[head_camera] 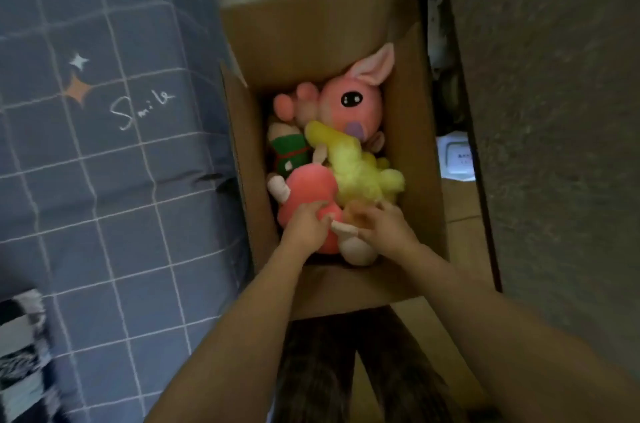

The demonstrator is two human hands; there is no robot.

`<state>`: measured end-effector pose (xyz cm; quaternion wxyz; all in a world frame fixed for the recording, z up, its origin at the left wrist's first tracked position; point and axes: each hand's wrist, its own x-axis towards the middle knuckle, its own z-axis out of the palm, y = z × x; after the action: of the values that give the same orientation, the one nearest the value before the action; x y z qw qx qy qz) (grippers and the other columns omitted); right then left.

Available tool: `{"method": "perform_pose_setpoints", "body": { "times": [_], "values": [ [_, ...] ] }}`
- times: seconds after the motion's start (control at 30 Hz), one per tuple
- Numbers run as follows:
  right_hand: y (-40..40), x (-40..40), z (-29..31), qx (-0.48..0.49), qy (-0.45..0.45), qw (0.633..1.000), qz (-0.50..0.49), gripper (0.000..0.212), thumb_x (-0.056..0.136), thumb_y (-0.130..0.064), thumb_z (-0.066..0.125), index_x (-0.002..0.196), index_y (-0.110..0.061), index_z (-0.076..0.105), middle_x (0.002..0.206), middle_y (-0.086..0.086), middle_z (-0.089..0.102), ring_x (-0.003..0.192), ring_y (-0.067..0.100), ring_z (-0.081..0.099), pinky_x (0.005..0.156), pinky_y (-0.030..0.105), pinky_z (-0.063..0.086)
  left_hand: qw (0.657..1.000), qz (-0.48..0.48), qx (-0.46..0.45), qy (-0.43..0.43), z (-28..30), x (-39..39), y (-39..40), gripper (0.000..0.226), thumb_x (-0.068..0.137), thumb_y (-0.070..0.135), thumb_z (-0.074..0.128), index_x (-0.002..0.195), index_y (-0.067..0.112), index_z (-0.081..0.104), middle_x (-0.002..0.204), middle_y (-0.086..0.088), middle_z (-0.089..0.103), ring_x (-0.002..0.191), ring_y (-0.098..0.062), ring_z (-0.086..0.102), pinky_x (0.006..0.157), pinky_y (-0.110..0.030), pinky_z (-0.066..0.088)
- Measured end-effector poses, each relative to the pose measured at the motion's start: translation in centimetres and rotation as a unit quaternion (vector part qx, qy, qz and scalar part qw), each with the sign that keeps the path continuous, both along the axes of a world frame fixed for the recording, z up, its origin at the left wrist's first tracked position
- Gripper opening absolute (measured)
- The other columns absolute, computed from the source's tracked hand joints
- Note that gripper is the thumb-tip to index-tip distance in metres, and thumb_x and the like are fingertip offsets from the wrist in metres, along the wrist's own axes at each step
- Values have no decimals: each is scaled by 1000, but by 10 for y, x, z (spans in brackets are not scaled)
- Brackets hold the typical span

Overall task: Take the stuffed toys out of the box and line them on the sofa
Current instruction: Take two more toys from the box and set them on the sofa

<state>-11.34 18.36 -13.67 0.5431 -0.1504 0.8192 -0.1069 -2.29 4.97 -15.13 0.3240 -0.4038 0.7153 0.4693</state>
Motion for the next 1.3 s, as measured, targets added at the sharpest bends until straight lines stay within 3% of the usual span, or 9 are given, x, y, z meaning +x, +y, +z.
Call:
{"method": "perform_pose_setpoints", "body": {
  "times": [0.2, 0.4, 0.53, 0.63, 0.7, 0.87, 1.0, 1.23, 1.3],
  "values": [
    [9, 7, -39, 7, 8, 989, -150, 73, 78, -37, 71, 140, -16, 37, 141, 14, 41, 130, 34, 39, 101, 36, 36, 989, -144, 2, 30, -40, 12, 13, 40, 81, 25, 70, 121, 21, 64, 110, -11, 59, 108, -29, 51, 91, -28, 35],
    [9, 6, -38, 21, -18, 965, -262, 64, 75, -32, 74, 130, -12, 50, 124, 9, 61, 109, 24, 58, 76, 26, 45, 999, -22, 16, 42, -32, 0, 17, 25, 85, 9, 62, 108, 10, 72, 106, -9, 72, 98, -22, 64, 80, -28, 48],
    [2, -7, -6, -10, -34, 947, -318, 46, 69, -34, 77, 107, -11, 67, 100, 7, 70, 90, 21, 65, 68, 31, 51, 985, 60, 154, 41, 8, -3, -7, 30, 83, 10, 68, 113, 13, 67, 110, -10, 68, 103, -18, 60, 83, -36, 51],
    [-12, -21, 43, -30, -28, 941, -335, 44, 61, -41, 79, 91, -10, 71, 92, 9, 71, 88, 24, 67, 80, 39, 54, 959, 77, 269, 43, 63, -7, -26, 51, 81, 22, 72, 129, 25, 56, 122, 8, 59, 115, -10, 54, 90, -23, 50],
    [-29, -30, 89, -42, -15, 938, -343, 47, 55, -45, 79, 87, -12, 71, 92, 8, 71, 88, 24, 67, 83, 42, 55, 957, 56, 277, 57, 108, -10, -34, 74, 68, 42, 79, 134, 36, 46, 132, 8, 52, 122, -14, 51, 94, -35, 53],
    [-89, -44, 221, -102, 24, 945, -311, 29, 67, -43, 75, 74, -16, 66, 97, 11, 70, 90, 27, 65, 86, 44, 53, 978, 53, 132, 154, 236, -20, -46, 120, 49, 47, 83, 146, 40, 13, 149, 5, 28, 133, -18, 39, 108, -40, 41],
    [-144, -35, 322, -186, 46, 945, -265, 29, 70, -45, 72, 70, -25, 51, 75, -2, 56, 79, 18, 60, 82, 38, 52, 957, 131, 65, 251, 333, -11, -86, 89, 65, 15, 84, 132, 40, 31, 125, 9, 45, 114, -12, 51, 86, -21, 48],
    [-264, 27, 462, -335, 27, 930, -150, 25, 75, -46, 71, 73, -25, 57, 84, 4, 68, 87, 22, 66, 80, 40, 55, 917, 249, -5, 310, 451, 74, -215, 68, 67, 14, 83, 123, 24, 47, 117, -1, 61, 98, -13, 62, 81, -29, 57],
    [-295, 48, 487, -393, 50, 913, -102, 21, 77, -44, 71, 75, -29, 55, 85, -3, 66, 83, 15, 64, 73, 30, 53, 901, 277, -5, 334, 479, 102, -247, 70, 61, 21, 87, 121, 23, 52, 115, -1, 65, 100, -18, 65, 85, -37, 57]
  ]
}}
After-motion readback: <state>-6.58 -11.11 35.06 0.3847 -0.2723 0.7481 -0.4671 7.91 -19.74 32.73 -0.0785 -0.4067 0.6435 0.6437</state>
